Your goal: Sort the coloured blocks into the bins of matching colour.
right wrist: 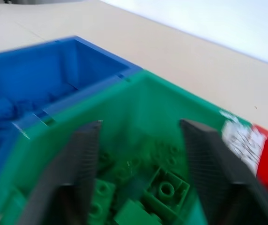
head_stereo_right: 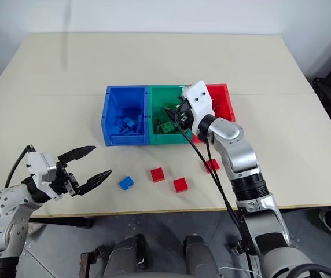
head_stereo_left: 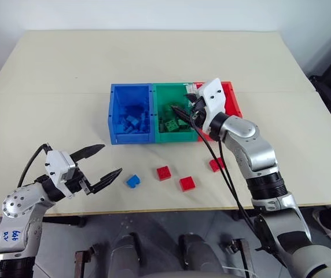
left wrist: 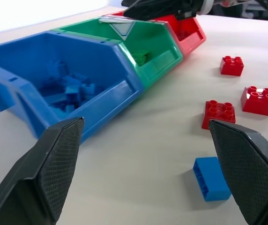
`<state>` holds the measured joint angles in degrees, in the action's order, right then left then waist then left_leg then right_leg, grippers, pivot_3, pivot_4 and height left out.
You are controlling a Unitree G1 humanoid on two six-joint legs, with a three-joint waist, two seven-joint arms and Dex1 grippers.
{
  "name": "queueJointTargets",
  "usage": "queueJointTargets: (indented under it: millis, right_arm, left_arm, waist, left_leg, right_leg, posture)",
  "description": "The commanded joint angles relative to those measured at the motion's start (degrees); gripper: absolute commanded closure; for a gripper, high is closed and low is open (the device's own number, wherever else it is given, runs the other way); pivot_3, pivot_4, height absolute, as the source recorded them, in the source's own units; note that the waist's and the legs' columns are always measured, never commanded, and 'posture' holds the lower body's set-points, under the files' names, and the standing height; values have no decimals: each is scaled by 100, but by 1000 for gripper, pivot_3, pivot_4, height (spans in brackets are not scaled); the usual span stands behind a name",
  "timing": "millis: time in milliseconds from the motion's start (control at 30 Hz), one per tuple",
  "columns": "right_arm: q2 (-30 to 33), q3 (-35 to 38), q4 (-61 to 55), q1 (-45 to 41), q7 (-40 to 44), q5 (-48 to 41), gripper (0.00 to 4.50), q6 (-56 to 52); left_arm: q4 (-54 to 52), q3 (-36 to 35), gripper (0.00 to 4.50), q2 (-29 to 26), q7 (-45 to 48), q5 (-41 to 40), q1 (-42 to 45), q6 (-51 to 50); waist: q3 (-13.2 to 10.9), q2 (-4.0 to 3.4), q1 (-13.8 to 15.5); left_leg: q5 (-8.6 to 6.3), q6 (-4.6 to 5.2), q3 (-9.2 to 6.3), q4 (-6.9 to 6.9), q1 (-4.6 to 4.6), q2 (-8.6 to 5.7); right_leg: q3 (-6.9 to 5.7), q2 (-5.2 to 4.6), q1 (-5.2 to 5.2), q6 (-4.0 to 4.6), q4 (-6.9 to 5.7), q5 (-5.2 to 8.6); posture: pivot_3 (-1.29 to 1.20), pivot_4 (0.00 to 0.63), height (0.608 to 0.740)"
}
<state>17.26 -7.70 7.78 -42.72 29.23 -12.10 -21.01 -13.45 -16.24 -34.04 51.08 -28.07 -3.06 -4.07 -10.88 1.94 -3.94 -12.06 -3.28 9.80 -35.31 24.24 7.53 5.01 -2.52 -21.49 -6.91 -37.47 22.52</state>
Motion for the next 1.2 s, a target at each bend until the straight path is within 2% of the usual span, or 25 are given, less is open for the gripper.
queueJointTargets:
  millis: [33,67,200,300,433,533,633,800,1067,1200]
  right_arm:
    - [187,244,-505,115,414,-214,259,193]
    - [346,325,-829,372,736,-412,21,226]
    - [1059,775,-1959,1576,1805,-1129,21,367]
    - [1699,1565,-2437,2893,2549,-1539,21,806]
    - [2189,2644,-2188,4237,3089,-1605,21,1542]
    - [2441,3132,-1865,4903,3490,-1535,21,2004]
    - [2680,3385,-1237,5294,3947,-1453,21,2463]
    - [2994,3221,-490,5136,4260,-1286,21,2787]
    - [3043,2174,337,3542,4815,-1064,21,2720]
    - [2904,1374,1075,2403,5251,-756,21,2564]
  left_arm:
    - [-283,97,0,-77,116,-71,-21,-8]
    - [-295,139,0,-89,137,-83,13,-36]
    - [-244,338,0,-161,328,-51,167,-82]
    - [-40,625,0,-234,612,89,374,5]
    - [270,972,0,-207,948,188,749,175]
    - [454,1232,0,-199,1178,242,1014,241]
    - [617,1445,0,-200,1368,272,1268,244]
    - [872,1555,0,-167,1320,435,1585,251]
    - [769,1343,0,-323,1561,284,1386,363]
    - [669,1114,0,-410,1445,272,1135,375]
  waist:
    - [0,0,-43]
    - [0,0,-46]
    - [0,1,-3]
    - [0,1,52]
    - [0,1,79]
    - [0,1,44]
    - [-2,5,5]
    - [-2,4,-67]
    - [-11,-10,-91]
    - [-16,-19,-93]
  left_leg:
    - [1,-2,1,1,0,4]
    - [2,-3,1,4,0,5]
    - [-4,-9,-1,10,0,5]
    - [-9,-11,0,9,-1,4]
    - [-10,-8,0,-2,-8,3]
    - [-14,-1,-2,-24,-22,4]
    - [-30,9,-4,-20,-101,4]
    - [-67,38,-15,-22,-127,-2]
    - [-75,23,-8,-37,-124,6]
    - [-78,25,-6,-59,-118,8]
  right_leg:
    - [0,3,0,0,0,0]
    - [0,5,-1,0,0,0]
    - [-3,5,2,-3,6,2]
    - [-1,6,4,-15,13,9]
    - [3,7,18,-14,16,10]
    - [5,8,40,-13,13,9]
    - [7,7,130,-10,40,11]
    - [2,-3,194,-4,93,8]
    - [1,3,191,-15,96,7]
    - [2,2,192,-18,96,9]
  posture:
    - [0,150,740]
    - [0,150,740]
    - [0,150,740]
    - [0,150,740]
    - [0,150,740]
    - [0,150,740]
    - [0,150,740]
    - [0,150,740]
    - [0,150,740]
    - [0,150,740]
